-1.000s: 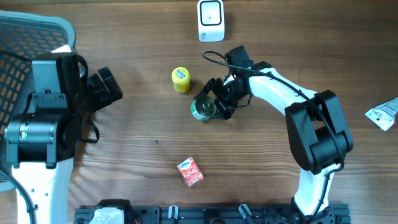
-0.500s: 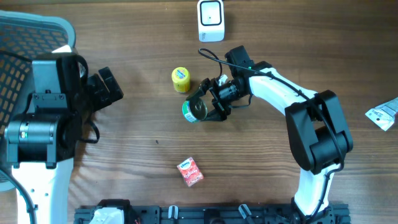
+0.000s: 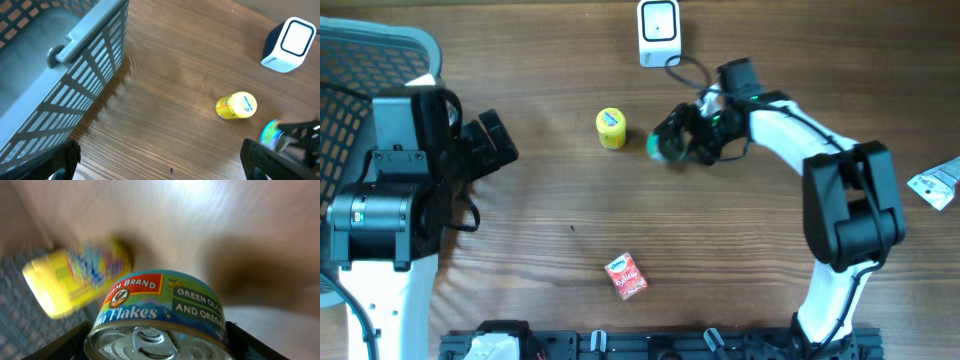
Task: Scan the item barcode
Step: 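Lift the tuna can with the right gripper toward the white scanner, then hold the tuna can label-side under the scanner with the right gripper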
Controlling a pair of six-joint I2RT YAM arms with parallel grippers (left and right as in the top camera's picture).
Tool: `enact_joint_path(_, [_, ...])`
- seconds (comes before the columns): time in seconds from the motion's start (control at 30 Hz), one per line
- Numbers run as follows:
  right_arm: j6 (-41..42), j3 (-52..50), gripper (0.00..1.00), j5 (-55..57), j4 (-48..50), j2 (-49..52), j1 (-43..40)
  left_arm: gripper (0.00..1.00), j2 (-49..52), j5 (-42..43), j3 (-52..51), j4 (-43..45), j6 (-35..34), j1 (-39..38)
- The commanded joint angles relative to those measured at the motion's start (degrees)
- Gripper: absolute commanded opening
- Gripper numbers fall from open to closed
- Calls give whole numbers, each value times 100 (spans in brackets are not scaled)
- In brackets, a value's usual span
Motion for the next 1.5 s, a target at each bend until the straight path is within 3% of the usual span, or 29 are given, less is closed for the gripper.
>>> enact_joint_path(0.0, [-581, 7, 49, 953, 627, 76, -227, 100, -9, 63, -22, -37, -28, 33])
enact_joint_path(0.23, [-730, 7, 48, 1939, 2570, 76, -170, 100, -9, 63, -22, -33, -31, 33])
enact_joint_path(0.53, [-1661, 7, 49, 3622, 4360, 81, 173, 100, -9, 68, -22, -33, -33, 33])
enact_joint_path(0.77, [-2514, 7, 48, 4592, 5313, 81, 448, 100, -9, 68, -22, -15, -35, 33])
enact_joint_path(0.93, [-2621, 7, 48, 4671, 5967, 184, 525, 100, -9, 68, -22, 39, -35, 33])
enact_joint_path(1.2, [-2675, 962, 48, 4671, 6048, 874, 649, 100, 20, 70, -22, 74, -37, 33])
enact_joint_path(1.47, [-3298, 2096, 47, 4848, 5598, 1543, 979, 100, 157, 70, -24, 70, -35, 33])
